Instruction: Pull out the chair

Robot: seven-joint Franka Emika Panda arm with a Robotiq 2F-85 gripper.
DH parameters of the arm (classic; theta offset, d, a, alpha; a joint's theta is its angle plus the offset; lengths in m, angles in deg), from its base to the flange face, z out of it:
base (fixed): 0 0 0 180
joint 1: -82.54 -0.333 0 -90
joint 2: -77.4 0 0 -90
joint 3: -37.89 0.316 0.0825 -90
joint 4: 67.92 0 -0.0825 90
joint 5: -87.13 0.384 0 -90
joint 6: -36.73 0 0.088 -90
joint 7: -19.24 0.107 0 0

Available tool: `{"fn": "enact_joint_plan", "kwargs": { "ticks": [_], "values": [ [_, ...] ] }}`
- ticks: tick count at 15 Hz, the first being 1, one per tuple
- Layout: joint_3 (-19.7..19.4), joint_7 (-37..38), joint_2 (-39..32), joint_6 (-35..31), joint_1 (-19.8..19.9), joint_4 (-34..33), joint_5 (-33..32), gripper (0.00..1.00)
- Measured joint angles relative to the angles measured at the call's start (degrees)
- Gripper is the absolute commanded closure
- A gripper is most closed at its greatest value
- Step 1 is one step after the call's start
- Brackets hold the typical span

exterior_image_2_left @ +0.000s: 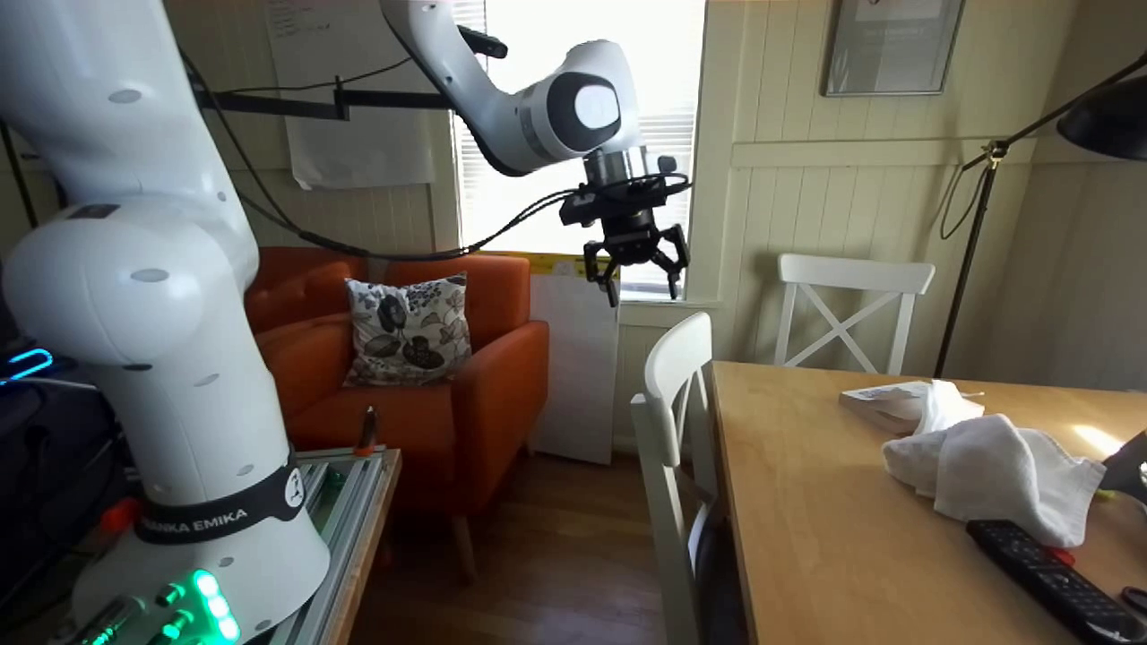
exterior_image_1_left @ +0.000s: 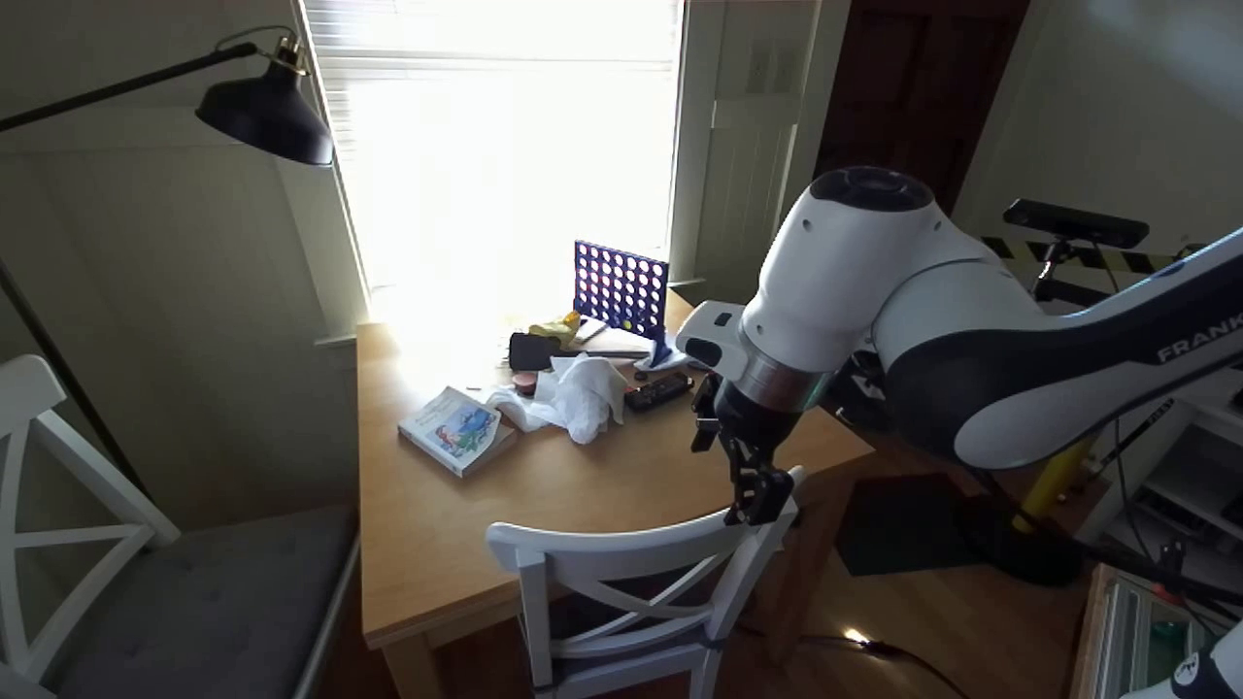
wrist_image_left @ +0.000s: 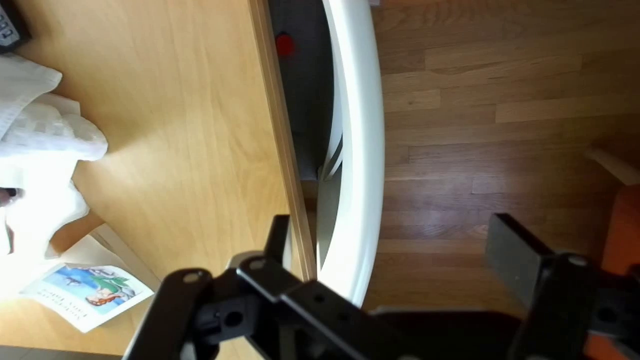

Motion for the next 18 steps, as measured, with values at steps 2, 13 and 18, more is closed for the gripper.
{"fn": "enact_joint_plan", "kwargs": {
  "ticks": [2,13,18],
  "values": [
    [0.0,0.0,0.0,0.0,0.0,-0.1,0.0,0.0],
    [-0.6,3.7,-10.7,-11.0,1.3,-0.8,-8.9,0.0],
    [-0.4,4.0,-13.2,-13.4,1.1,-1.0,-11.3,0.0]
  ]
}}
